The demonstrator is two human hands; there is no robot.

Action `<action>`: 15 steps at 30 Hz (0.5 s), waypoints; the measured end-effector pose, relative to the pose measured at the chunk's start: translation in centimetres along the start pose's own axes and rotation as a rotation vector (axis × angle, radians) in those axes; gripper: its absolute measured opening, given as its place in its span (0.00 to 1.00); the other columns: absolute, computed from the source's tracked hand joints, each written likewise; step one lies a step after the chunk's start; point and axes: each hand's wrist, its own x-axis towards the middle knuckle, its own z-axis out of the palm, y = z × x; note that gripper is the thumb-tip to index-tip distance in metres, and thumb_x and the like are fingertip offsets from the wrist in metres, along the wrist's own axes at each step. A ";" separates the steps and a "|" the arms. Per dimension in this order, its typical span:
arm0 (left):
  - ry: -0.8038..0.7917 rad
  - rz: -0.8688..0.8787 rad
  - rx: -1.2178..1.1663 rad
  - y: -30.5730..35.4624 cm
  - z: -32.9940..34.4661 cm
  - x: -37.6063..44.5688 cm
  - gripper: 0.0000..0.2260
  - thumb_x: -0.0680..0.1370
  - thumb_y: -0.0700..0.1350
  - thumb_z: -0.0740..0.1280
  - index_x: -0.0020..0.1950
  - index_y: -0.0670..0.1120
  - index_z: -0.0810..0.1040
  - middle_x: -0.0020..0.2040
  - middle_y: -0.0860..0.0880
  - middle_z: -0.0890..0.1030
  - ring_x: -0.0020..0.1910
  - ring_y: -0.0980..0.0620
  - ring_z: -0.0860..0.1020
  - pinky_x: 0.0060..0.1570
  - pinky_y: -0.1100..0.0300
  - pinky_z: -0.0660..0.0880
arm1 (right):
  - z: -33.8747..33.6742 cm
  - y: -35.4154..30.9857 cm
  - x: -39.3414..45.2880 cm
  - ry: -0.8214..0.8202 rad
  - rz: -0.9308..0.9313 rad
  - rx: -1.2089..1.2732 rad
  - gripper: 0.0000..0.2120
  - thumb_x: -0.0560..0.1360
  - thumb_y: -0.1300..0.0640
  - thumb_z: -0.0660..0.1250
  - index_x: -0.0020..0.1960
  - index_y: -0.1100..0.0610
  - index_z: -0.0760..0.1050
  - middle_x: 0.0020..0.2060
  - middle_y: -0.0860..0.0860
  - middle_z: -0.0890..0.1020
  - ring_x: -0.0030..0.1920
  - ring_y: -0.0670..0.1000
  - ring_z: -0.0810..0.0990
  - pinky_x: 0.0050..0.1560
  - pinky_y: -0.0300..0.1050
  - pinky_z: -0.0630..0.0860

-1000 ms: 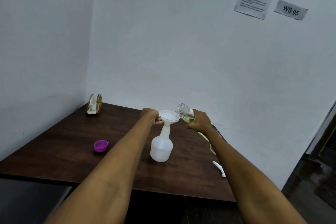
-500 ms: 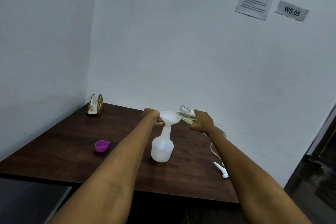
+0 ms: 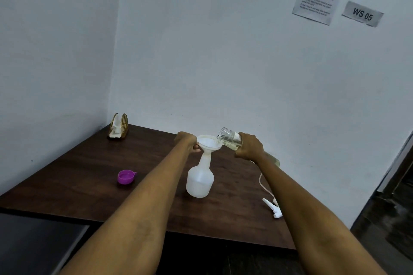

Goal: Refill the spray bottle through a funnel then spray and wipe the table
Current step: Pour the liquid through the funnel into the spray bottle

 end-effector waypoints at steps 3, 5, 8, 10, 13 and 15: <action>0.001 0.003 0.008 -0.1 0.1 0.0 0.08 0.78 0.27 0.58 0.43 0.35 0.73 0.32 0.42 0.70 0.27 0.52 0.69 0.38 0.51 0.79 | -0.1 0.0 0.1 0.001 0.007 0.009 0.19 0.63 0.59 0.71 0.52 0.58 0.73 0.48 0.53 0.81 0.51 0.55 0.77 0.41 0.43 0.68; 0.009 0.011 0.022 -0.1 0.1 0.0 0.08 0.78 0.27 0.59 0.51 0.34 0.75 0.32 0.41 0.70 0.27 0.52 0.70 0.42 0.51 0.79 | 0.0 0.1 0.1 -0.003 0.006 0.004 0.19 0.63 0.59 0.71 0.52 0.58 0.73 0.48 0.53 0.81 0.51 0.55 0.77 0.41 0.43 0.68; 0.023 0.028 0.034 0.0 0.1 0.0 0.12 0.78 0.27 0.59 0.59 0.30 0.76 0.32 0.41 0.71 0.27 0.51 0.70 0.45 0.51 0.79 | 0.1 0.1 0.1 -0.013 -0.002 -0.009 0.18 0.63 0.58 0.71 0.52 0.58 0.73 0.48 0.53 0.81 0.50 0.55 0.77 0.41 0.43 0.68; 0.025 0.031 0.042 0.1 -0.1 -0.2 0.12 0.78 0.27 0.59 0.60 0.29 0.75 0.32 0.41 0.71 0.27 0.52 0.70 0.45 0.52 0.78 | 0.1 0.1 0.0 -0.014 -0.004 -0.016 0.18 0.63 0.58 0.70 0.51 0.58 0.73 0.47 0.53 0.81 0.49 0.55 0.77 0.41 0.43 0.67; 0.026 0.030 0.049 0.1 -0.1 -0.3 0.12 0.78 0.27 0.60 0.60 0.29 0.75 0.32 0.41 0.71 0.27 0.52 0.70 0.44 0.53 0.79 | 0.1 0.2 0.1 -0.017 -0.008 -0.021 0.18 0.62 0.58 0.70 0.51 0.57 0.73 0.46 0.53 0.81 0.48 0.55 0.78 0.41 0.43 0.67; 0.028 0.026 0.056 0.2 -0.2 -0.3 0.12 0.78 0.28 0.60 0.61 0.29 0.75 0.32 0.41 0.71 0.27 0.52 0.70 0.46 0.53 0.79 | 0.0 0.2 0.2 -0.015 -0.014 -0.022 0.17 0.62 0.59 0.70 0.50 0.57 0.73 0.45 0.52 0.80 0.48 0.55 0.78 0.41 0.43 0.67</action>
